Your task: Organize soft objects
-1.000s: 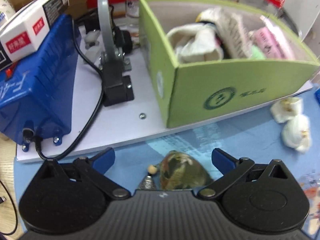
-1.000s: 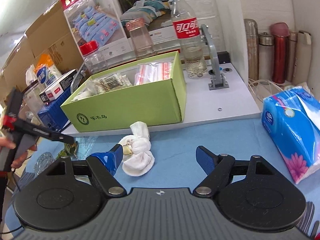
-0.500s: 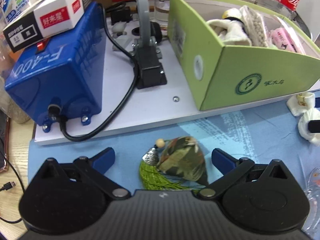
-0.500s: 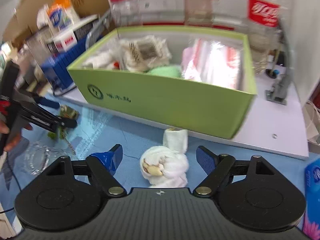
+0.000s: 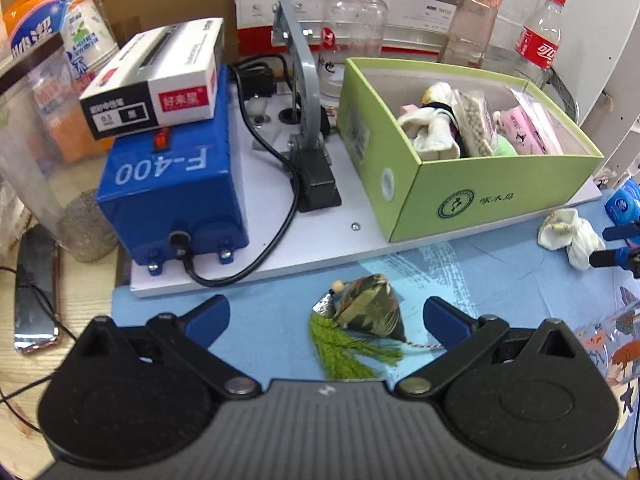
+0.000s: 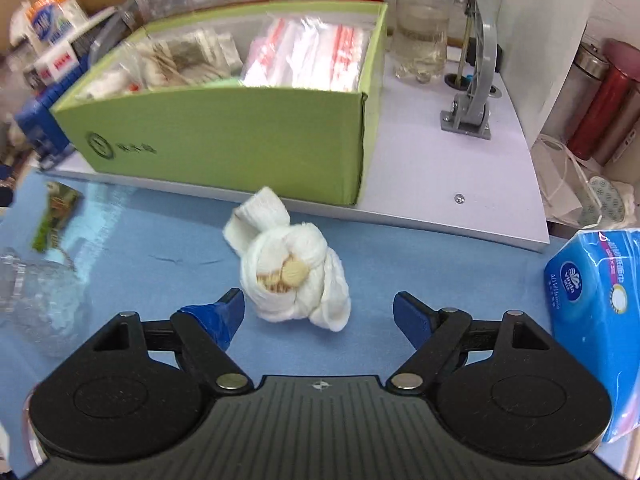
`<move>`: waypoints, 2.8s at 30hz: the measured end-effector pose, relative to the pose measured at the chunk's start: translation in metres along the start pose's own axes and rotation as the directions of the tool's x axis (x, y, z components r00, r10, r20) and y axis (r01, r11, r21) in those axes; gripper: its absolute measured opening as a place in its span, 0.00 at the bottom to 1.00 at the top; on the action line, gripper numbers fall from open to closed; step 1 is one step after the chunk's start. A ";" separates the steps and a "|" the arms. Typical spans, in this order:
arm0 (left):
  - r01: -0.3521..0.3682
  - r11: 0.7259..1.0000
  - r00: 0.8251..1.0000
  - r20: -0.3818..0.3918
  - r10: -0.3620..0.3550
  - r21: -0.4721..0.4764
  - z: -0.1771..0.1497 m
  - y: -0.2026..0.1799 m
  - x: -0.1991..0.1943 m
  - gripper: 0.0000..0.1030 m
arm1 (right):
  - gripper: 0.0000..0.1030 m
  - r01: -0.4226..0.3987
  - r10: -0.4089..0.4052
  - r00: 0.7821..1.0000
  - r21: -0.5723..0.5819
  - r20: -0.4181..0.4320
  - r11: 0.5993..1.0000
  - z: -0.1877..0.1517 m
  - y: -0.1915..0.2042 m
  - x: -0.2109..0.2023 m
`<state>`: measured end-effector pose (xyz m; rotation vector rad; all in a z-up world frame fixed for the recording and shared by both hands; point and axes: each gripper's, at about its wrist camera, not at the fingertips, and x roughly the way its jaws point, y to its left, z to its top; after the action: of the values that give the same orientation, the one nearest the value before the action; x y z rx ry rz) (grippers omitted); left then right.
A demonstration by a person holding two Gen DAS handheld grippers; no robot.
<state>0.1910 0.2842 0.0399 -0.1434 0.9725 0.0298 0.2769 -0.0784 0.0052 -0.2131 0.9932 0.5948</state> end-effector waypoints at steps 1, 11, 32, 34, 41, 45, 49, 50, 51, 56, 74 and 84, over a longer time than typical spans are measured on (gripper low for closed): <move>0.018 1.000 1.000 -0.012 -0.018 -0.004 0.001 -0.002 0.007 1.00 | 0.66 -0.012 0.012 1.000 0.002 0.014 1.000 -0.002 -0.001 -0.003; -0.063 0.997 0.991 -0.112 0.068 0.048 0.003 -0.030 0.072 0.99 | 0.66 -0.060 0.061 0.998 -0.077 0.000 0.995 0.006 0.006 0.019; -0.057 0.994 0.998 -0.034 0.060 0.088 -0.008 -0.035 0.074 1.00 | 0.75 0.004 0.008 0.997 -0.149 0.078 0.989 0.014 0.015 0.044; -0.057 0.995 0.998 -0.036 0.060 0.088 -0.007 -0.035 0.074 1.00 | 0.70 0.009 0.004 0.996 -0.152 0.084 0.988 0.013 0.017 0.044; -0.055 0.996 0.998 -0.008 0.055 0.076 -0.010 -0.035 0.070 0.88 | 0.30 -0.027 0.043 0.993 -0.135 0.113 0.990 0.010 0.017 0.035; -0.042 0.999 0.999 0.007 0.042 0.035 -0.012 -0.032 0.052 0.41 | 0.29 -0.024 0.040 0.993 -0.150 0.108 0.988 0.007 0.020 0.029; 0.025 0.999 0.999 0.024 -0.024 -0.046 -0.015 -0.015 0.029 0.40 | 0.29 -0.029 0.045 0.989 -0.108 0.144 0.994 -0.002 0.013 0.013; 0.037 0.997 0.999 0.036 -0.035 -0.060 -0.016 -0.011 0.022 0.40 | 0.29 -0.034 0.049 0.987 -0.101 0.152 0.994 -0.004 0.011 0.008; 0.044 0.997 0.998 0.047 -0.041 -0.066 -0.016 -0.009 0.015 0.40 | 0.29 -0.036 0.051 0.985 -0.090 0.163 0.995 -0.007 0.008 0.003; 0.055 0.997 0.990 0.130 -0.048 -0.051 0.009 -0.007 -0.025 0.39 | 0.29 -0.084 0.099 0.958 -0.070 0.268 0.994 -0.002 0.006 -0.038; 0.008 0.995 0.999 0.042 -0.013 0.100 0.004 -0.014 0.009 0.76 | 0.30 -0.168 0.205 0.925 -0.138 0.321 0.976 0.012 0.017 -0.035; 0.013 0.982 0.999 0.034 -0.020 0.187 -0.027 -0.014 0.052 0.77 | 0.34 -0.081 0.095 0.984 -0.096 0.154 0.992 -0.019 0.003 0.020</move>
<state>0.2000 0.2650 -0.0166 0.0216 0.9330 -0.0740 0.2693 -0.0762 -0.0218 -0.1985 0.8264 0.7267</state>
